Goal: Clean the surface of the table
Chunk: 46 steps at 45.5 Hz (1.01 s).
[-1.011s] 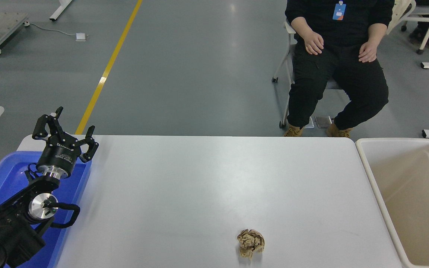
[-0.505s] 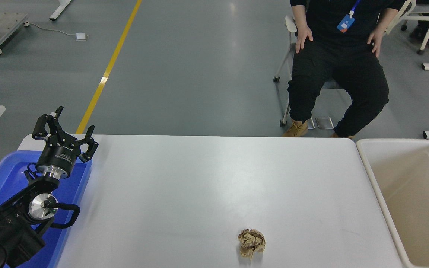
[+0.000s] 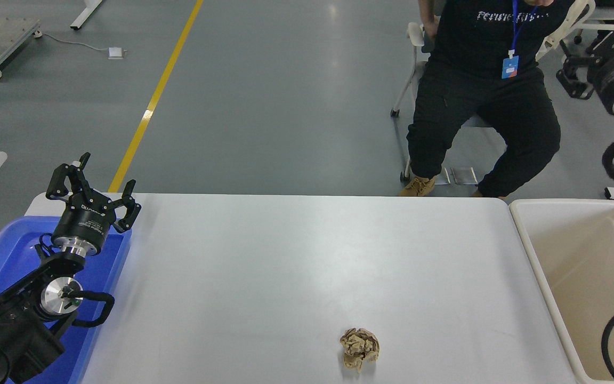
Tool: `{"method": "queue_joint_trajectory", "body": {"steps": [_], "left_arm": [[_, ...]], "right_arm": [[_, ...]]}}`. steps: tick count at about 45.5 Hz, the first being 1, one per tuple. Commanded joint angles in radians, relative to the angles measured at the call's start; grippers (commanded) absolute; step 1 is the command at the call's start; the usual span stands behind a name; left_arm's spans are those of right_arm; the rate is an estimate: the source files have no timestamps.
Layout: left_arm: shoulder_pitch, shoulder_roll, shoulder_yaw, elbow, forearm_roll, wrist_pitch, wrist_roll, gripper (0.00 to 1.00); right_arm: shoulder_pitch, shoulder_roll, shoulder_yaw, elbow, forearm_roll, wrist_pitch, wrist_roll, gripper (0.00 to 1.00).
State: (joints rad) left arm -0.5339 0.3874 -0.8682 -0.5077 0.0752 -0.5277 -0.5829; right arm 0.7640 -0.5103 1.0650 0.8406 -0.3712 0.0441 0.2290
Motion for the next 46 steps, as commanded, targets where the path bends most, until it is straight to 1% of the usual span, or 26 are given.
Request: {"method": "queue_joint_trajectory", "body": {"steps": [1,4,9,21,34,46], "left_arm": [[0.0,0.001,0.0,0.0,0.0,0.0,0.0,1.0],[0.0,-0.001,0.0,0.0,0.0,0.0,0.0,1.0],[0.0,0.001,0.0,0.0,0.0,0.0,0.0,1.0],[0.0,-0.001,0.0,0.0,0.0,0.0,0.0,1.0],[0.0,0.001,0.0,0.0,0.0,0.0,0.0,1.0],[0.0,0.001,0.0,0.0,0.0,0.0,0.0,1.0]], "right_arm": [[-0.164,0.079,0.009,0.005,0.0,0.049,0.139,0.99],[-0.195,0.091,0.007,-0.001,0.0,0.052,0.168,0.99],[-0.235,0.124,0.006,-0.021,0.0,0.052,0.182,0.99],[-0.275,0.165,0.007,-0.043,0.0,0.06,0.184,0.99],[-0.256,0.162,0.001,-0.043,0.0,0.06,0.184,0.99],[-0.2,0.096,-0.049,-0.078,0.0,0.059,0.182,0.99]]}}
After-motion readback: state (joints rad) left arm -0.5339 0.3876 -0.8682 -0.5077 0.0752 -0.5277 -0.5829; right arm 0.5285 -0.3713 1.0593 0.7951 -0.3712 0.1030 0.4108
